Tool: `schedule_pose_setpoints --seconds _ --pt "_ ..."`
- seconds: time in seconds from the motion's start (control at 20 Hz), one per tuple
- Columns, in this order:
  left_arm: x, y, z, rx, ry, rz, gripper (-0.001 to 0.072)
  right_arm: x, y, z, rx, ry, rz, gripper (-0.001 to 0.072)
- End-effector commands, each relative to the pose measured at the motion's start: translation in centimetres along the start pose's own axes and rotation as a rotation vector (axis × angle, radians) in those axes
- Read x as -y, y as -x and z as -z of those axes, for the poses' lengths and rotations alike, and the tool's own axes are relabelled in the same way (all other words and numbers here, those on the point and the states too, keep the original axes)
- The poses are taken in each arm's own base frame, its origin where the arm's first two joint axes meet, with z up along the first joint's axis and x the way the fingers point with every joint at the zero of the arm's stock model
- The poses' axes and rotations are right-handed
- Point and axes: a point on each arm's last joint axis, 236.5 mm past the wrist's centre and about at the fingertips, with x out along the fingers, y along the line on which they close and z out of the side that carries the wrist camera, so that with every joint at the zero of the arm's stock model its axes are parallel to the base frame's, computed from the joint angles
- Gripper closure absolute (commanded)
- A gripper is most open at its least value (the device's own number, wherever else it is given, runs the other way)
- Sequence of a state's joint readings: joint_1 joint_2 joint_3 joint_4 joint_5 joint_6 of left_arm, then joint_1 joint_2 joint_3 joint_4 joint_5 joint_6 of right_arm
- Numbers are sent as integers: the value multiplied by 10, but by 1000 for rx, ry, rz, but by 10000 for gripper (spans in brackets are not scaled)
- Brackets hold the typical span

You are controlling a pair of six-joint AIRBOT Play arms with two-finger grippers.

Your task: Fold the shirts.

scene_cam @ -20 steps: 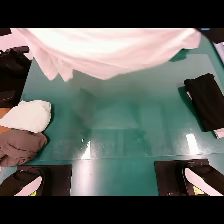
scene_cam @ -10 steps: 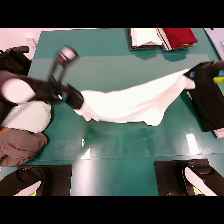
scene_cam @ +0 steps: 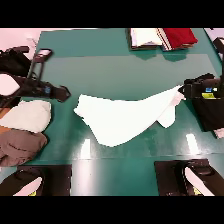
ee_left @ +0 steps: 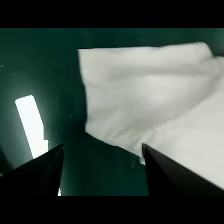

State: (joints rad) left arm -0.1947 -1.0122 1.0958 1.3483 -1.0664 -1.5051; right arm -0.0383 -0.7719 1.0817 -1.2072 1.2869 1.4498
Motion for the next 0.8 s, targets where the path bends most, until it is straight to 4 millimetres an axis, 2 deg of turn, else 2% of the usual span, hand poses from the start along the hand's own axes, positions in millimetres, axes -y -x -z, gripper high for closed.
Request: schedule_pose_setpoints --seconds 0.0,0.1,0.25,0.35,0.45,0.6,0.65,0.75 --pt "-56 -29 16 -57 257 1 136 1 -11 3 -31 -17 -12 697" --pt "-53 -65 52 -185 308 55 135 -3 -19 2 -45 -36 -41 697" --pt "-37 -108 92 -324 361 115 135 -11 -30 -3 -49 -69 -93 697" --pt "-24 -129 97 -343 367 152 136 -15 -36 -7 -44 -69 -108 697" --pt "-9 -146 94 -327 383 179 135 -24 -40 -10 -32 -47 -120 697" --pt "6 -156 92 -320 385 200 138 -33 -42 -15 -8 -23 -135 697" --pt "6 -156 90 -310 386 199 236 -34 -42 -15 -7 -23 -135 697" --pt "4 -154 78 -282 376 198 617 -33 -41 -17 -2 -24 -134 697"
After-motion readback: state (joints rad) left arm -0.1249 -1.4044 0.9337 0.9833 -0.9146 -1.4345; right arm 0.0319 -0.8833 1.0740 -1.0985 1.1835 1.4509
